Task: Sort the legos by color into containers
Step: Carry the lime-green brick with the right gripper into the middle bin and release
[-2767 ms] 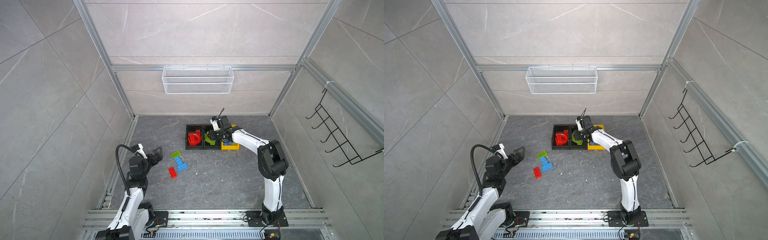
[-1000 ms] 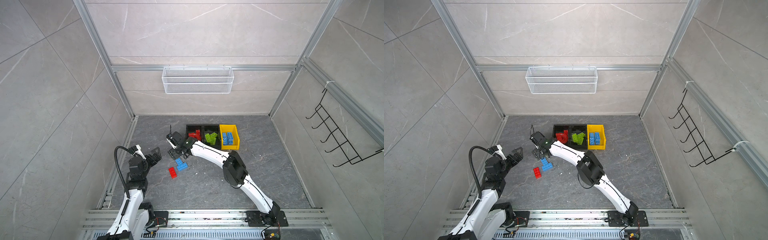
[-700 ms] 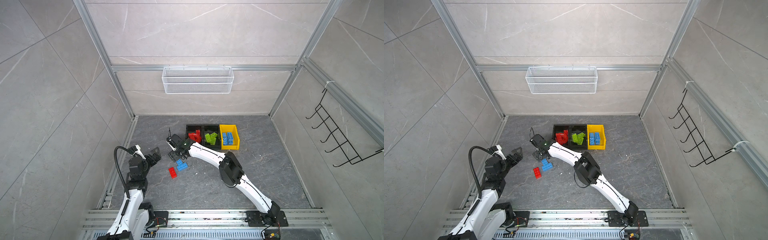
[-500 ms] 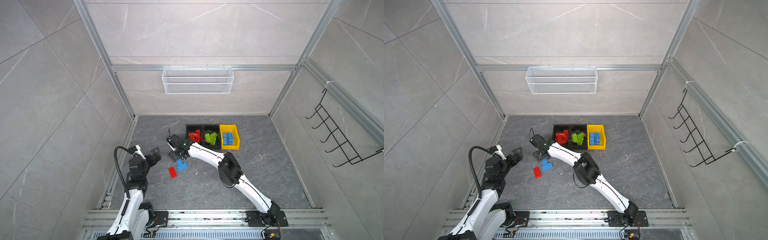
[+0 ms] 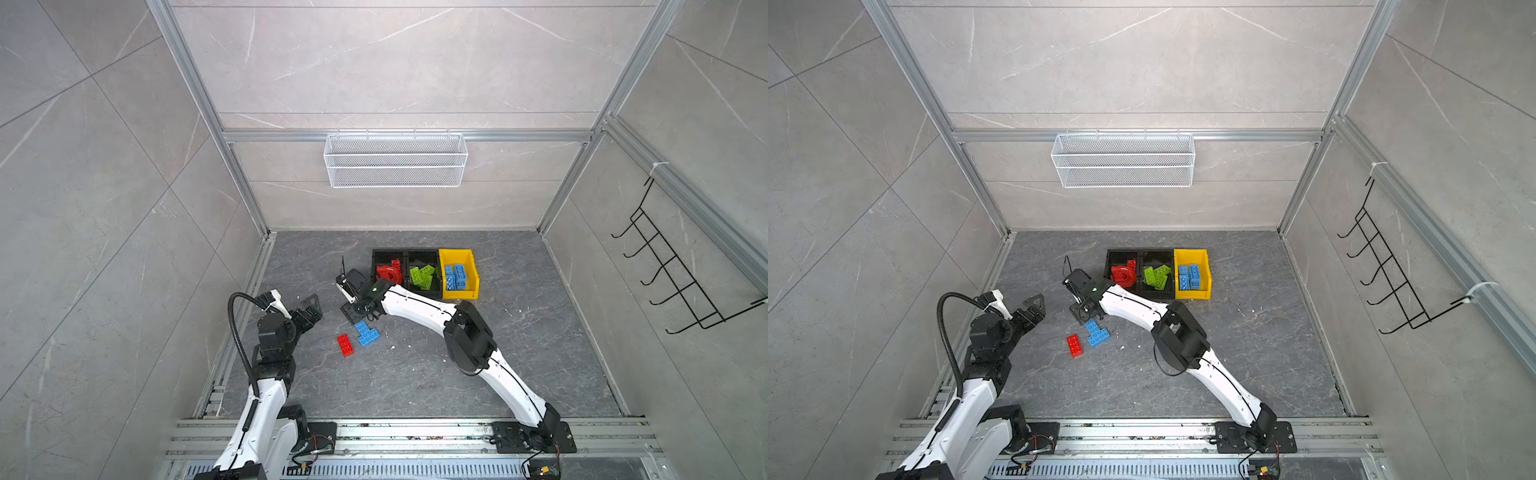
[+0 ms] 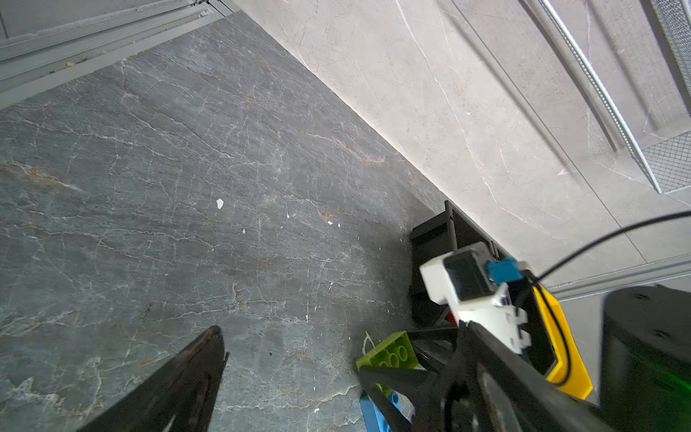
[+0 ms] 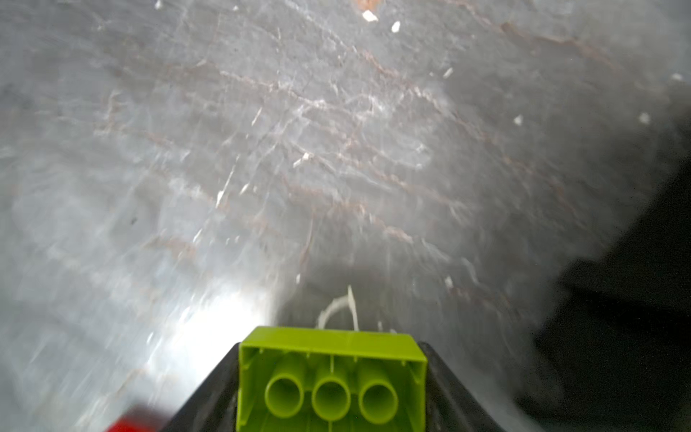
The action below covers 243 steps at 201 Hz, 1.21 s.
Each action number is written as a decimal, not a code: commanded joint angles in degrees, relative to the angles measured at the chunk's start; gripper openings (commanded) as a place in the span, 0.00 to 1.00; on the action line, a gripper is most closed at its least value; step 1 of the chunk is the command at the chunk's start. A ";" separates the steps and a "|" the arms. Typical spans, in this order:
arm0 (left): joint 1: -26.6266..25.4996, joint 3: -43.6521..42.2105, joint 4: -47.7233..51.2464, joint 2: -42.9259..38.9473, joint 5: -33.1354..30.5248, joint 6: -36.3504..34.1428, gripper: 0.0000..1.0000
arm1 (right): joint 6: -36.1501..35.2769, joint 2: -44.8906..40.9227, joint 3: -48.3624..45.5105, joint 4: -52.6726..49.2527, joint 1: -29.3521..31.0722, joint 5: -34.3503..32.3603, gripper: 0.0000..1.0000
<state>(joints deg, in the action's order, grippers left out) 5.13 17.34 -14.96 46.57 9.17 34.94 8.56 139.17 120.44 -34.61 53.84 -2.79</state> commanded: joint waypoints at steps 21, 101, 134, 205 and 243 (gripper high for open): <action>-0.08 0.61 -0.93 -0.95 0.38 -0.45 1.00 | 1.50 -21.93 -16.96 14.38 -3.43 5.02 0.43; -0.10 0.59 -1.72 -0.78 1.34 -0.59 1.00 | 4.62 -32.28 -33.37 19.73 -22.46 11.94 0.43; -0.09 0.70 -1.75 -0.95 1.79 -0.64 1.00 | 6.36 -30.08 -34.87 21.85 -27.28 13.74 0.42; -0.12 0.66 -2.16 -0.78 2.07 -0.63 1.00 | 9.21 -23.86 -30.90 21.00 -30.44 13.53 0.57; -0.12 0.68 -2.01 -1.06 2.41 -0.43 1.00 | 8.53 -24.09 -27.77 18.31 -30.47 11.69 0.71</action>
<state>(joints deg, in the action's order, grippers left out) 5.13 17.34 -15.03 46.33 10.46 34.94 16.53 115.22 88.79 -15.00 23.42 9.82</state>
